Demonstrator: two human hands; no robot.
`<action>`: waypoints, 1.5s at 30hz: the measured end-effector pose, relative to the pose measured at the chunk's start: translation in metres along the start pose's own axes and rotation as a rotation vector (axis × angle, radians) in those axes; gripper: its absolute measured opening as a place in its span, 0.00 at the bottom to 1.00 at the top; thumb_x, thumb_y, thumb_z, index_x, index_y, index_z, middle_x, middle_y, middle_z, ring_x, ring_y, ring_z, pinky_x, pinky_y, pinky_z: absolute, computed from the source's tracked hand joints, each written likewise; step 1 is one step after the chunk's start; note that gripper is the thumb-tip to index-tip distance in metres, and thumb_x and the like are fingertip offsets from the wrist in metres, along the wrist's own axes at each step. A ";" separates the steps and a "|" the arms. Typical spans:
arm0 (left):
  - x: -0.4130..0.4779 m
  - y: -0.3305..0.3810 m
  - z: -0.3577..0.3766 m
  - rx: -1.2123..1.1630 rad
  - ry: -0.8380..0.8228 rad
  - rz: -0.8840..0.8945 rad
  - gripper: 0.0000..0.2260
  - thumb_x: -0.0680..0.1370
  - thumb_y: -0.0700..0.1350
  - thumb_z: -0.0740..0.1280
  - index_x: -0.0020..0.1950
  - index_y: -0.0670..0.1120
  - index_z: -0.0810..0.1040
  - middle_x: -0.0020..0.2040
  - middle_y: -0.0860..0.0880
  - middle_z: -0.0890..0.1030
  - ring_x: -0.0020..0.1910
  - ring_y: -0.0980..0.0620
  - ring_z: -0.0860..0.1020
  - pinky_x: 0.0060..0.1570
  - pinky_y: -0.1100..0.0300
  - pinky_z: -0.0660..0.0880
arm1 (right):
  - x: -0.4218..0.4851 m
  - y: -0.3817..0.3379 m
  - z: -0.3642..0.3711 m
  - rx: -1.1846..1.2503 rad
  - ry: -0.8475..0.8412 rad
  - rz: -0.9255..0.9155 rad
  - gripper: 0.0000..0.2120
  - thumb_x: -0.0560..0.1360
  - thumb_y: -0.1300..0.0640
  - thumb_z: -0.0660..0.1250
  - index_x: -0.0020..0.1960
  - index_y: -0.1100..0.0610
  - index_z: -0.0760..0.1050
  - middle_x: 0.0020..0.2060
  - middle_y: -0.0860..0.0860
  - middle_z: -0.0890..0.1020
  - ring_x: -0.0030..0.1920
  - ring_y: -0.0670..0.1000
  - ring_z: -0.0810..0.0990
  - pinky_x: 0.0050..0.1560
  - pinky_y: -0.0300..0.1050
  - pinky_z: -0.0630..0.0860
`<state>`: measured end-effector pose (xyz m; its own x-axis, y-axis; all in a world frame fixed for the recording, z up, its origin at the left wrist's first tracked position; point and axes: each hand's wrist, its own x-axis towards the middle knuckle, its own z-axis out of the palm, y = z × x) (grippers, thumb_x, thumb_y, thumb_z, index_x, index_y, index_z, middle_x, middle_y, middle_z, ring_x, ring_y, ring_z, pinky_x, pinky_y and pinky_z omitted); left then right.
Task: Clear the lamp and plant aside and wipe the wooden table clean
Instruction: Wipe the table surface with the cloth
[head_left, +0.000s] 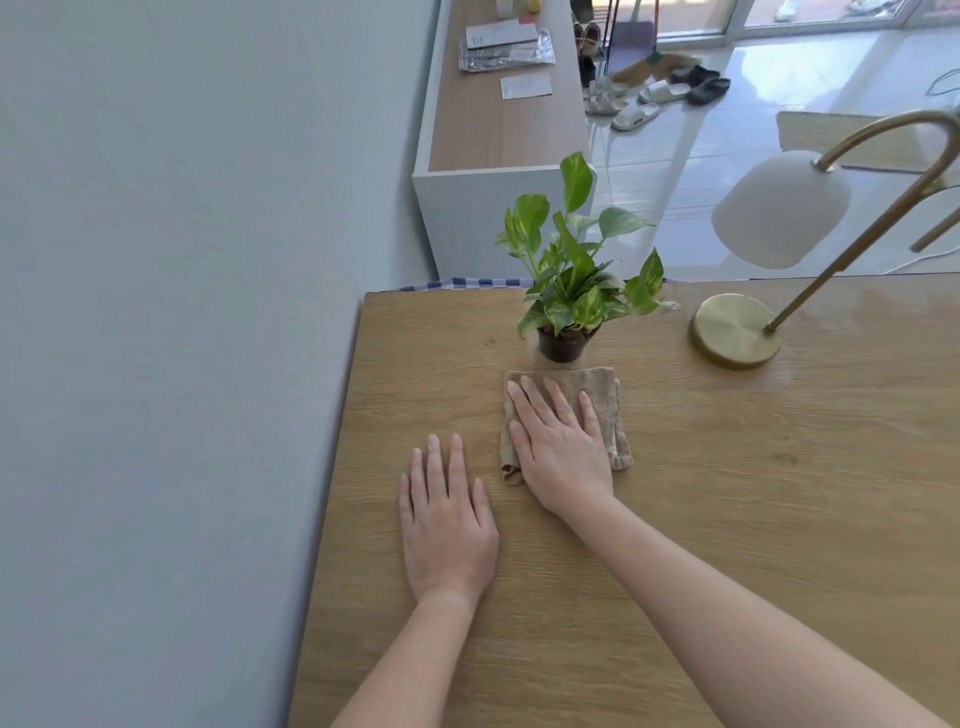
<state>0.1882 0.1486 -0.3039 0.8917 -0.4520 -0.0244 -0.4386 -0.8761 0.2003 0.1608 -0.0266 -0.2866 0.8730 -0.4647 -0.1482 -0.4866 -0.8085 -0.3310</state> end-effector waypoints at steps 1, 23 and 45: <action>0.000 0.000 0.000 0.003 0.001 0.001 0.28 0.88 0.58 0.45 0.89 0.54 0.49 0.89 0.50 0.51 0.88 0.49 0.47 0.86 0.47 0.47 | -0.002 0.002 0.000 -0.005 -0.005 -0.015 0.28 0.88 0.41 0.41 0.87 0.42 0.45 0.86 0.38 0.50 0.86 0.46 0.43 0.84 0.55 0.35; -0.018 0.171 0.023 -0.200 -0.054 0.125 0.27 0.88 0.57 0.55 0.86 0.48 0.62 0.87 0.46 0.60 0.87 0.45 0.53 0.85 0.47 0.49 | -0.081 0.215 -0.070 0.011 0.071 0.215 0.27 0.86 0.36 0.45 0.85 0.33 0.47 0.83 0.30 0.48 0.84 0.40 0.41 0.84 0.50 0.35; -0.008 0.309 0.064 -0.082 -0.074 0.156 0.31 0.88 0.58 0.48 0.88 0.44 0.50 0.88 0.44 0.50 0.88 0.45 0.47 0.86 0.45 0.47 | -0.054 0.337 -0.115 -0.004 0.100 0.245 0.26 0.87 0.38 0.44 0.84 0.30 0.48 0.82 0.28 0.49 0.85 0.40 0.45 0.84 0.52 0.38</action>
<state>0.0383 -0.1296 -0.3042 0.8017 -0.5949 -0.0579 -0.5574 -0.7791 0.2868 -0.0545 -0.3154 -0.2830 0.7213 -0.6802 -0.1304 -0.6835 -0.6686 -0.2927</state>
